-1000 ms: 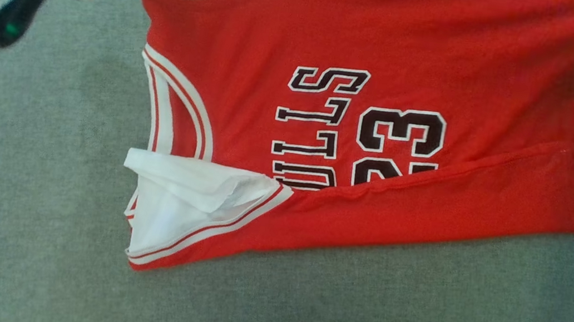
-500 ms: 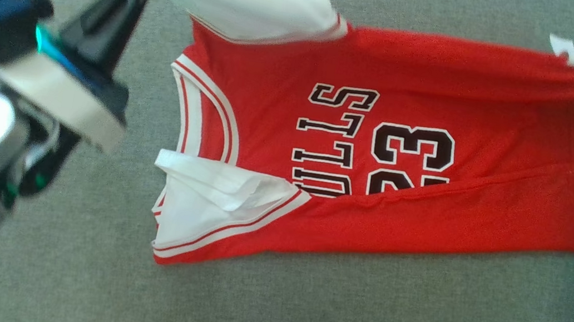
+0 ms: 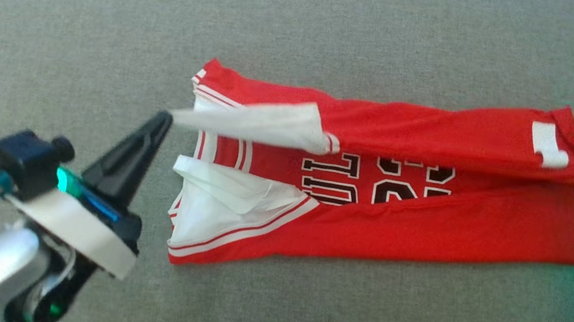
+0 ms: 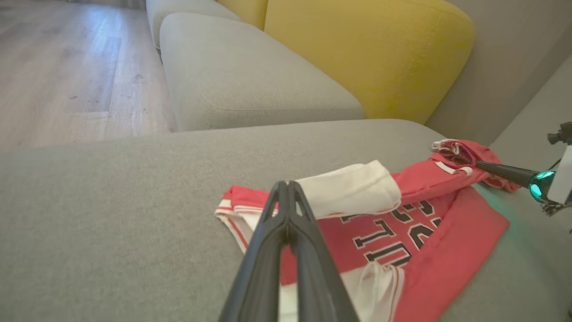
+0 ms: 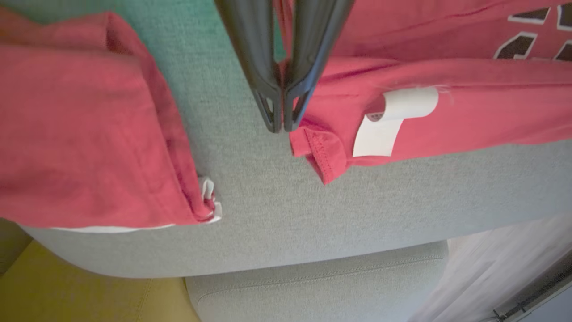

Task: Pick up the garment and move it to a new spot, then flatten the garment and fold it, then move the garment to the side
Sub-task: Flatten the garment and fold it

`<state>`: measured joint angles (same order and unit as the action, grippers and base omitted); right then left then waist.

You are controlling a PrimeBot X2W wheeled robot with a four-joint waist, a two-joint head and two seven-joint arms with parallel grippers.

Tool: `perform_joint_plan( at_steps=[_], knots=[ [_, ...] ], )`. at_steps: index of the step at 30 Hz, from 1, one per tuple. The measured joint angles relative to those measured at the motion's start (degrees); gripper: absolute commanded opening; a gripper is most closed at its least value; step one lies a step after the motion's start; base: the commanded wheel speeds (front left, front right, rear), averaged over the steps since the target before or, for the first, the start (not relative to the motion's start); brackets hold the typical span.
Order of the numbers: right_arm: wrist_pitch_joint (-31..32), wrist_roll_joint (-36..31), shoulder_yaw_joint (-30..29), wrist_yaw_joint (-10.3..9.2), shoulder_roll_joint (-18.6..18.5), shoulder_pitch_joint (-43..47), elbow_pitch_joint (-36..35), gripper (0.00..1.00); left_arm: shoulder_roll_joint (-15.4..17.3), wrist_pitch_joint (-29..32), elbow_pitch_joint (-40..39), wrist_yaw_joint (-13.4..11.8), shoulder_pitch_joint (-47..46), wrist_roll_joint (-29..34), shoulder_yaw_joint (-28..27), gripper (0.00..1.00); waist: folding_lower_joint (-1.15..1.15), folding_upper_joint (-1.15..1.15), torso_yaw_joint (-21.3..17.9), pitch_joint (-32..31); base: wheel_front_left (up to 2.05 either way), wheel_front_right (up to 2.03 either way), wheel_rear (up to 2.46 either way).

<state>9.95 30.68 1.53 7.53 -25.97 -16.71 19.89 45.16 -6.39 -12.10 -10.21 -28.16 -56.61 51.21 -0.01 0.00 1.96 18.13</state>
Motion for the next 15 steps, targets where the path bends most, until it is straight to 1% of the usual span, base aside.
perform_joint_plan(
  at_steps=[3, 7, 11, 13, 15],
  knots=[
    [0.2, 0.0, -0.5, 0.0, 0.3, 2.0, 0.0, 0.0, 0.1, 0.0, -1.0, -0.6, 2.1, -0.8, 0.8, 0.0, 0.0, 0.0, 0.4, -0.7, 0.0, 0.0, 0.0],
    [1.2, -0.6, -1.1, 0.01, 0.9, 4.1, -1.3, 0.0, 0.1, -0.3, -1.6, -2.0, 5.1, -1.4, 1.8, 0.0, 0.0, 0.0, 0.5, -1.3, 0.0, 0.0, 0.0],
    [2.4, -0.6, -1.7, 0.0, 2.0, 6.3, -1.6, 0.0, -0.2, -0.9, -1.2, -2.6, 7.8, -2.0, 2.8, 0.0, 0.01, 0.0, 0.8, -1.4, 0.0, 0.0, 0.0],
    [2.4, -1.2, -1.8, 0.0, 2.2, 7.1, -1.5, 0.0, -0.8, -0.9, -0.4, -2.7, 8.5, -2.0, 3.4, 0.0, 0.01, 0.0, 0.8, -1.4, 0.0, 0.0, 0.0],
    [2.4, -1.6, -1.9, 0.0, 2.5, 7.2, -1.4, 0.0, -2.4, -1.0, 1.5, -2.7, 8.8, -2.6, 4.6, 0.0, 0.01, 0.0, 0.7, -1.6, 0.0, 0.0, 0.0]
  ],
)
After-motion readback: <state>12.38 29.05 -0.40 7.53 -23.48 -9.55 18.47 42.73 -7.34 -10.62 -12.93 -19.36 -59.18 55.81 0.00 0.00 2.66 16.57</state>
